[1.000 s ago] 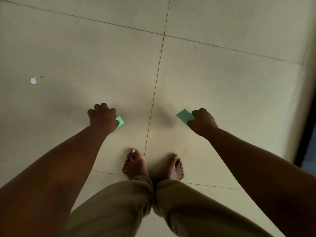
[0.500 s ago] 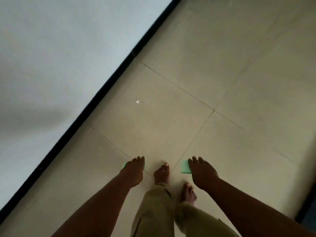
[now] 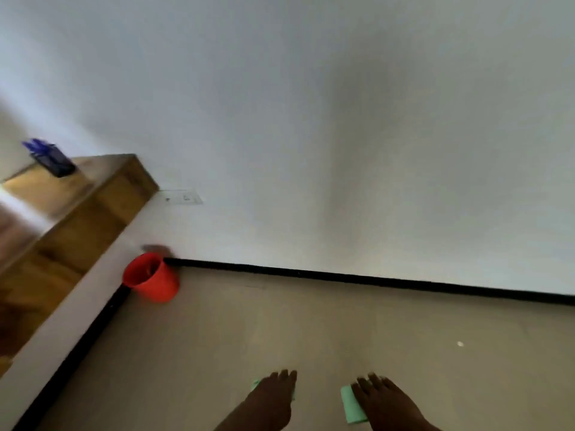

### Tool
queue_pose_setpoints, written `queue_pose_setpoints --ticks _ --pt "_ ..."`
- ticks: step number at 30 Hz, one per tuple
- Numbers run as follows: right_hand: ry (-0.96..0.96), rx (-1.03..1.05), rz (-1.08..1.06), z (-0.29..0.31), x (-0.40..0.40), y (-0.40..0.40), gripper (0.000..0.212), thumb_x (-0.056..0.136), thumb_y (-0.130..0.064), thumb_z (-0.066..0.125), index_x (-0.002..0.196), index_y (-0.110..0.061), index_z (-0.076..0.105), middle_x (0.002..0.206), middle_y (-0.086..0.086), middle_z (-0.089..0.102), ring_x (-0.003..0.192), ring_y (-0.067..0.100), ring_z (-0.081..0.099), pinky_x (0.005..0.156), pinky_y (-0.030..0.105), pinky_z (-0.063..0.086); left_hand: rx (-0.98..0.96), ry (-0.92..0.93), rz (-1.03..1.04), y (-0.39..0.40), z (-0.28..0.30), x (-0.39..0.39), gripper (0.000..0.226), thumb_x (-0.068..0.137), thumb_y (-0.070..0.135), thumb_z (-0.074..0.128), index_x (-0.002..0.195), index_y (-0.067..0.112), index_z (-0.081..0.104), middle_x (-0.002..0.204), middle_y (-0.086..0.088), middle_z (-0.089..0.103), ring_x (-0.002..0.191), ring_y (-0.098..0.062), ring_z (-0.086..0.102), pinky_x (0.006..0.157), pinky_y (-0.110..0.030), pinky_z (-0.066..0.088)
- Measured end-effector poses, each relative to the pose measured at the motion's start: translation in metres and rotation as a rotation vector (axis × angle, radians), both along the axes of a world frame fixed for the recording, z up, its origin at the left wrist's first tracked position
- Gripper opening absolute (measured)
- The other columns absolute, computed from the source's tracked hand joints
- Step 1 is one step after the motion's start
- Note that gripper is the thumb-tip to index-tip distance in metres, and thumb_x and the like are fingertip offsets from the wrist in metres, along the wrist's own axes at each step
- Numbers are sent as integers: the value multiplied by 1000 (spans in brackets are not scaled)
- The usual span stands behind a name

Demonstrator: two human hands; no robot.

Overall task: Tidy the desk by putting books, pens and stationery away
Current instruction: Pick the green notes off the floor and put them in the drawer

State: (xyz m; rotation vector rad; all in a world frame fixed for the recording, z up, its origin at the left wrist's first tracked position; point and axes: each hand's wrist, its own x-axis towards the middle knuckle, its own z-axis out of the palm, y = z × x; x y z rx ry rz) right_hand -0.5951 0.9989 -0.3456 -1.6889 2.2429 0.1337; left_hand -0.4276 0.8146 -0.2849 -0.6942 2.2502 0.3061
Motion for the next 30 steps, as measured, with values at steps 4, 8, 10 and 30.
queue_pose_setpoints --ticks 4,8,10,30 --pt "-64 181 278 66 74 -106 54 100 -39 20 149 -17 14 157 -2 22 144 23 23 115 40 21 -68 23 225 -44 35 114 59 93 29 54 145 11 33 147 -14 40 130 -30 46 102 -50 42" --pt "-87 233 481 122 182 -193 95 71 -80 -5 151 -28 0 160 -7 -1 147 19 0 118 37 4 -289 205 462 -61 70 238 73 22 68 79 88 36 76 86 16 73 75 0 70 65 -19 57" --pt "-53 179 579 143 244 -227 80 83 -74 1 150 -31 -2 160 -6 -2 147 19 0 117 36 4 -238 301 581 -71 103 297 68 75 51 69 133 20 53 133 -1 57 122 -17 55 106 -34 40" --pt "-72 -326 1153 263 599 -525 68 93 -25 48 150 -25 10 160 7 9 145 33 11 113 51 25 -767 261 1330 -241 199 614 67 95 12 41 152 17 7 160 -8 13 147 -28 13 119 -44 13"
